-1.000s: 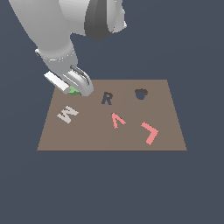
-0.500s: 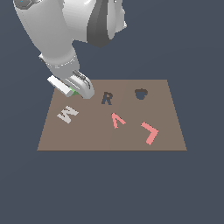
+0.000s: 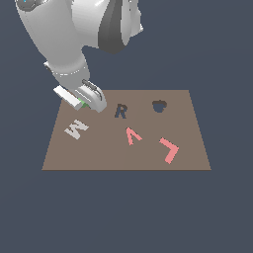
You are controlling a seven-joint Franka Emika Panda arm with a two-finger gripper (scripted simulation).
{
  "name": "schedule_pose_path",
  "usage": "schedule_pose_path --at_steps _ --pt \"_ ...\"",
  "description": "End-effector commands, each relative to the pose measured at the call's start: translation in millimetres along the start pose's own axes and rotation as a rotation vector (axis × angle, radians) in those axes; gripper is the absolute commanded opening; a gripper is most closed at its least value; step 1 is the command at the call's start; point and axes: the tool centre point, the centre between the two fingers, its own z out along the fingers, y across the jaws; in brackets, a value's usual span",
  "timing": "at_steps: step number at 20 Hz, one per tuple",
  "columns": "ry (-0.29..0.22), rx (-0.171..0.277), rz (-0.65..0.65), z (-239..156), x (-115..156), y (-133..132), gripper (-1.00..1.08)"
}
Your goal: Insert a designated object into the corresponding slot on a board.
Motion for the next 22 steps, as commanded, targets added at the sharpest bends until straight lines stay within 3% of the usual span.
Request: schedule_pose_path --at_steps 1,8,12,17,22 --pt "0.000 0.000 0.000 0.1 0.0 0.0 -1.00" --pt "-0.001 -0.001 -0.007 -2.7 -0.6 -2.2 -1.00" --pt "-0.001 -0.001 -0.061 -3.3 -6.2 -21.5 -1.00" --pt "-0.001 -0.001 -0.206 -4.8 -26.3 -71.1 -1.00" --pt "-0.001 -0.001 -0.432 -7.0 -71.8 -141.1 -1.00"
